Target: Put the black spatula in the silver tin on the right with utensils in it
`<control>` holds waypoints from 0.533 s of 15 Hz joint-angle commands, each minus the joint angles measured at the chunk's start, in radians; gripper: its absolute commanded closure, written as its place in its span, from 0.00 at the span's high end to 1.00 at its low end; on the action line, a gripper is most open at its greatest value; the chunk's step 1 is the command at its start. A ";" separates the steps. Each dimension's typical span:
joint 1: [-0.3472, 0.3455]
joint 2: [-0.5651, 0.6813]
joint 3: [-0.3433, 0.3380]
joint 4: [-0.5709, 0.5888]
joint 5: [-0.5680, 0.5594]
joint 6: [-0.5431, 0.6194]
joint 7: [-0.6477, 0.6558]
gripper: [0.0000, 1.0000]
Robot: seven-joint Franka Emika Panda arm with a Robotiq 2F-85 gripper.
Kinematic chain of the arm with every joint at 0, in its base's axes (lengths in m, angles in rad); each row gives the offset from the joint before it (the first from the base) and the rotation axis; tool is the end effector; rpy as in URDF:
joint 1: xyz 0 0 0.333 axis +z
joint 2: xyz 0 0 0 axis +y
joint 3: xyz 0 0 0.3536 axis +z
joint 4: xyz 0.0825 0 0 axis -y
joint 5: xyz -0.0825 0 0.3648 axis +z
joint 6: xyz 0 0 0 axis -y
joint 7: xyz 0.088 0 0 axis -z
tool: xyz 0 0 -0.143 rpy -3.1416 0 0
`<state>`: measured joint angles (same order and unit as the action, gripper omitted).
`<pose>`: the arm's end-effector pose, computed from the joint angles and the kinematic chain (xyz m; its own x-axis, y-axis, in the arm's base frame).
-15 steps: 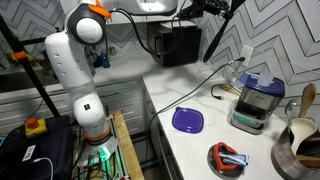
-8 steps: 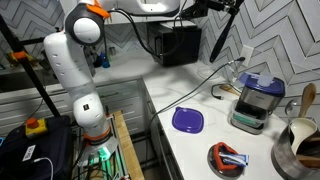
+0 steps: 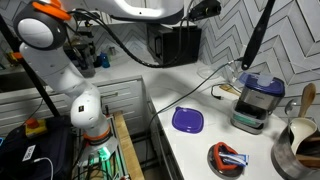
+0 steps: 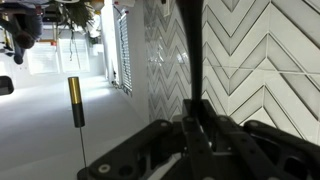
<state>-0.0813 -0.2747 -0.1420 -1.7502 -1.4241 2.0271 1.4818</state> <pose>0.4481 -0.2088 0.8080 -0.0433 -0.1389 0.9894 -0.9675 -0.2410 -0.0762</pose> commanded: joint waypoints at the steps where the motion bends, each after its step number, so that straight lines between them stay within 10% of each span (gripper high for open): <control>1: -0.056 -0.130 -0.071 -0.192 -0.050 0.204 0.079 0.03; 8: -0.113 -0.126 -0.125 -0.220 -0.012 0.251 0.068 0.11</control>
<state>-0.1827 -0.4041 -0.2754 -1.9742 -1.4434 2.2742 1.5550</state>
